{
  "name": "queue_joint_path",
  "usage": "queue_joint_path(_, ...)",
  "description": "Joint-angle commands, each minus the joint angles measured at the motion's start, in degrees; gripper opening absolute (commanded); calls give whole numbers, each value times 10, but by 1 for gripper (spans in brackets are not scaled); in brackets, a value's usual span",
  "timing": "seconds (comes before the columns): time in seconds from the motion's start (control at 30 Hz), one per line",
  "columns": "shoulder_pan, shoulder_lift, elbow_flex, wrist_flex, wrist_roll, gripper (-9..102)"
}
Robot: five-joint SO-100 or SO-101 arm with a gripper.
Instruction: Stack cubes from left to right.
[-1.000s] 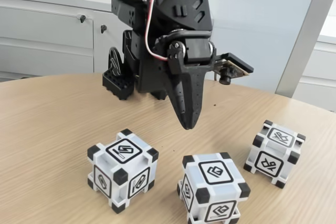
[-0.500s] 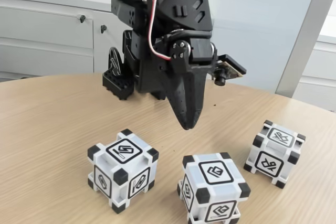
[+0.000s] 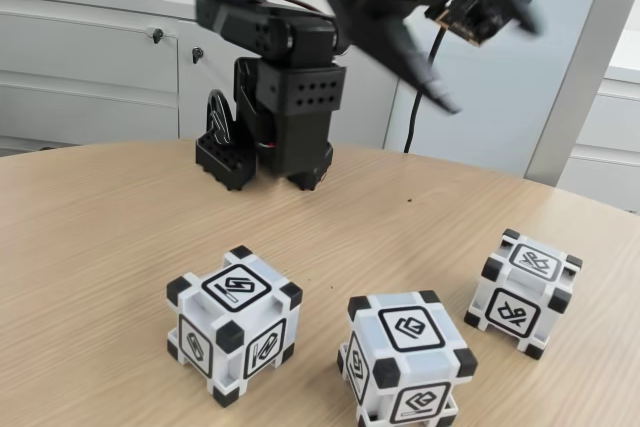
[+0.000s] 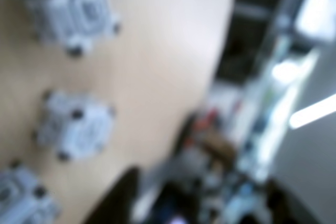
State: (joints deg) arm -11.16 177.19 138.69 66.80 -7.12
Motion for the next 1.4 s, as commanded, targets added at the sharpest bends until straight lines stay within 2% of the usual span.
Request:
queue_joint_path(0.0, -78, -6, -31, 5, -10, 28)
queue_joint_path(0.13, -132, -67, -31, 6, 9, 29)
queue_joint_path(0.27, -140, -229, -47, -3, 36, 29)
queue_joint_path(0.6, -131, -573, -302, 7, 85, 29)
queue_joint_path(0.83, -131, -759, -379, 9, 80, 29)
queue_joint_path(1.0, -130, -815, -380, 9, 68, 30)
queue_joint_path(1.37, -130, -807, -370, 10, 47, 30)
